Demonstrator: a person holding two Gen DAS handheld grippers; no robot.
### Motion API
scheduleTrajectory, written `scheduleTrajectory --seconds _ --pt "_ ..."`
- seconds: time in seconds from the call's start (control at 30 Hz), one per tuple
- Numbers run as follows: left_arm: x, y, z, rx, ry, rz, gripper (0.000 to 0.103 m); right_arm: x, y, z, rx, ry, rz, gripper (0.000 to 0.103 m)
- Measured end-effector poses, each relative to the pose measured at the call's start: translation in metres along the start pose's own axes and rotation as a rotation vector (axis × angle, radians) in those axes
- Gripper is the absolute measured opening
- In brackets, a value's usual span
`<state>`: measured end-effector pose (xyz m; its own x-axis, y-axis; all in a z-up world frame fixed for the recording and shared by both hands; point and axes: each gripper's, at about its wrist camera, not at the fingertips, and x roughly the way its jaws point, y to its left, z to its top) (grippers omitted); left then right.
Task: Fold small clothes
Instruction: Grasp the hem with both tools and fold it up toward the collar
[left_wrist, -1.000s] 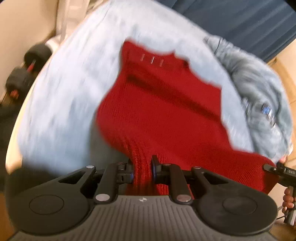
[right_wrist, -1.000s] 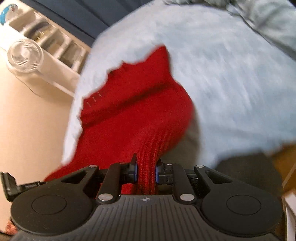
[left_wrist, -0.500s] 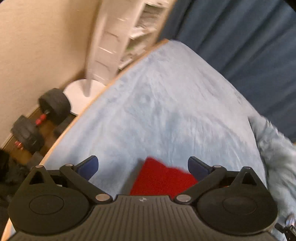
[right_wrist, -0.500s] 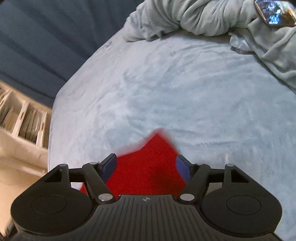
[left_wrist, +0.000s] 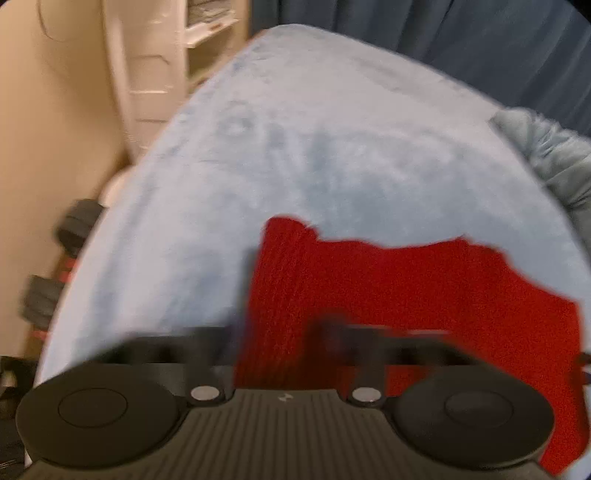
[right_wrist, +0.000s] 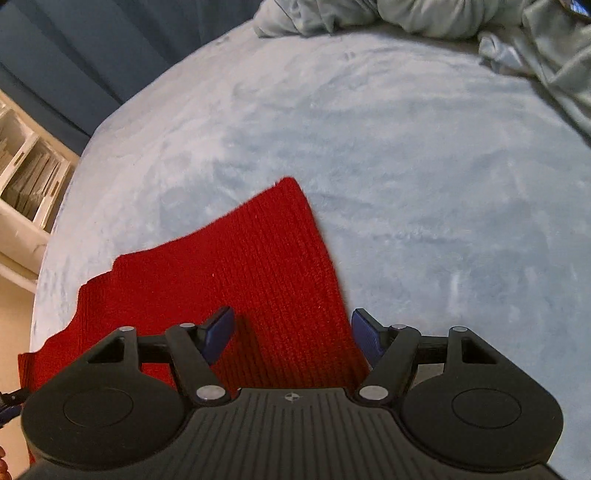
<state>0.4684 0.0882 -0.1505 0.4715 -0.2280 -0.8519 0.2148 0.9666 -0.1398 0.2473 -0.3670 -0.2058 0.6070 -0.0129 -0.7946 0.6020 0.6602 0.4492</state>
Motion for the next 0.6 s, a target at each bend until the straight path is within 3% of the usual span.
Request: scheduleTrajectory --seconds 0.03,0.13,0.23,0.3,0.37,0.4,0.43,0.47,0.5,0.6 --pt "-0.003 0.005 0.004 -0.023 -0.012 -0.007 0.013 -0.006 0.002 -0.001 -0.024 -0.023 0.007 0.011" --pt "-0.009 0.027 0.009 -0.099 -0.05 -0.039 0.013 -0.029 -0.002 0.0 -0.032 -0.122 0.017 0.012" --pt "0.02 0.049 0.002 -0.192 0.032 -0.029 0.014 -0.013 -0.016 -0.004 0.016 -0.082 -0.032 0.012" --pt "0.036 0.05 -0.003 -0.205 0.067 -0.024 0.018 0.005 -0.016 -0.01 -0.015 -0.034 -0.057 0.013" --pt "0.036 0.046 -0.003 -0.19 0.048 0.02 0.034 0.009 -0.012 -0.011 -0.06 -0.05 -0.102 0.029" --pt "0.034 0.045 -0.002 -0.186 0.047 0.052 0.051 0.006 -0.012 -0.009 -0.053 -0.056 -0.108 0.033" --pt "0.029 0.045 -0.001 -0.179 0.046 0.072 0.066 0.002 -0.015 -0.007 -0.036 -0.053 -0.105 0.043" --pt "0.023 0.046 -0.001 -0.17 0.035 0.079 0.074 -0.002 -0.017 -0.006 -0.02 -0.045 -0.109 0.052" --pt "0.012 0.048 -0.002 -0.163 0.016 0.091 0.086 -0.009 -0.018 -0.005 -0.007 -0.043 -0.119 0.052" --pt "-0.022 0.046 -0.019 -0.122 -0.022 0.11 0.098 -0.048 -0.017 -0.017 -0.029 -0.079 -0.091 0.056"
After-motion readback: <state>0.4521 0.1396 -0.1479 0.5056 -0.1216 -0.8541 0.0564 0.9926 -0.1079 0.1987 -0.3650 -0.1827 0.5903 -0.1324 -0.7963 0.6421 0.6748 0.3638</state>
